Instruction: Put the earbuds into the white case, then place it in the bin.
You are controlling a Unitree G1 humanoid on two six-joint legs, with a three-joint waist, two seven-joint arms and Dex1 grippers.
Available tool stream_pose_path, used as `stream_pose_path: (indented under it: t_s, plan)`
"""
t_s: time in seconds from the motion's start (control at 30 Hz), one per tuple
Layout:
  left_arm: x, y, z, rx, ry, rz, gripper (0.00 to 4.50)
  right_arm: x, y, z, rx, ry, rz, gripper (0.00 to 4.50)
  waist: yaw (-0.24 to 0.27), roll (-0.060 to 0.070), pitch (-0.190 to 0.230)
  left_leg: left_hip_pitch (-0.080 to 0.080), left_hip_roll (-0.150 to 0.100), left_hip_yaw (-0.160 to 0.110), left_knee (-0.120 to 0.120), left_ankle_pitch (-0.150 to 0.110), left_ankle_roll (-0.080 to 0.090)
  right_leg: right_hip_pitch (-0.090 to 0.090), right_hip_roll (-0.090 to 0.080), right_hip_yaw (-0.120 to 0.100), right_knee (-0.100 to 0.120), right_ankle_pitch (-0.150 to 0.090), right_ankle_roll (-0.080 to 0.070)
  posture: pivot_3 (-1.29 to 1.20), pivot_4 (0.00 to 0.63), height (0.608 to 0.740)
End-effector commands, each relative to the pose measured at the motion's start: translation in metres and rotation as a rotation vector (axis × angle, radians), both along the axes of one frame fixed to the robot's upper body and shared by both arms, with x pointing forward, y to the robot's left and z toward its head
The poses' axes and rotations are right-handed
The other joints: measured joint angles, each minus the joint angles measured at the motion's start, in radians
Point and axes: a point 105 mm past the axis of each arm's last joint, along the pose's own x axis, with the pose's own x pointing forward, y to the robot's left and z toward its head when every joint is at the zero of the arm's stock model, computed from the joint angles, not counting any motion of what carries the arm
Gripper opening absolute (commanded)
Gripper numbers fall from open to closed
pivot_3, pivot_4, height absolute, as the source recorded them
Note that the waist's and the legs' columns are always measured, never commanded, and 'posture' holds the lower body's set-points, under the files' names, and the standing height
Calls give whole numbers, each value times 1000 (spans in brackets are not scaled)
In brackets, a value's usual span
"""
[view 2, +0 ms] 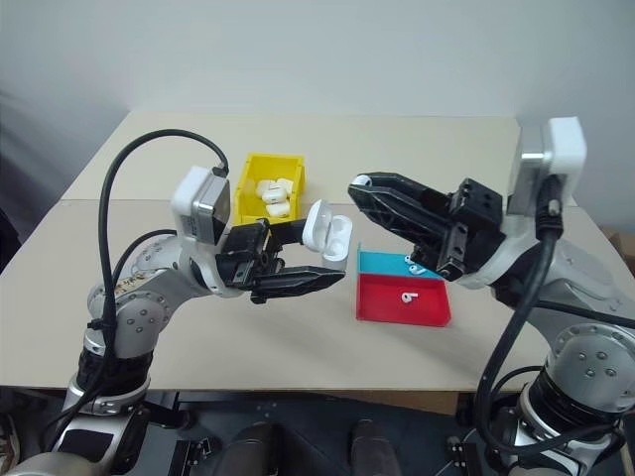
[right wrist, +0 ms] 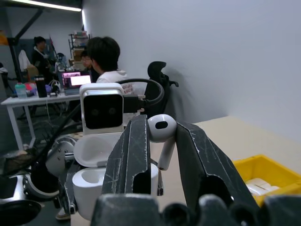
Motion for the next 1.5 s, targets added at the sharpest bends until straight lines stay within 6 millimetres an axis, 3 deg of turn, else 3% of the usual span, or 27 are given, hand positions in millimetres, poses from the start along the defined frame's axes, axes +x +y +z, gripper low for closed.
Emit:
stream_pose_path:
  t_s: [0.03,0.77,1.1,1.3,1.4,1.5]
  plan:
    - [-6,-1,9,-14,-56,-11,2746,-6,5,3,2,-26,13,622,0,0,0,0,0,0,0,0,0,0,0,0,0,0,0,0,150,740]
    - [-4,2,9,-12,-83,3,2746,0,12,-10,-83,-4,-7,622,2,0,0,-1,0,0,0,0,0,0,0,0,-1,-1,1,0,150,740]
    - [1,4,9,-11,-89,25,2746,-1,7,-11,-129,-26,-14,3933,2,0,0,-1,0,0,0,0,0,0,0,0,-1,-1,1,0,150,740]
    - [3,7,9,-6,-93,45,2746,6,-3,-4,-132,-42,-46,3933,2,0,0,-1,0,0,0,0,0,0,0,0,-1,-2,2,0,150,740]
    - [3,15,7,16,-89,57,2746,21,-15,-3,-171,-21,-113,3933,1,0,0,-1,0,0,0,0,0,0,0,0,-1,-2,1,0,150,740]
    - [6,26,8,27,-91,73,2746,48,-28,-12,-358,-23,-229,3933,0,0,0,-1,0,0,0,0,0,-1,0,0,-1,-3,0,0,150,740]
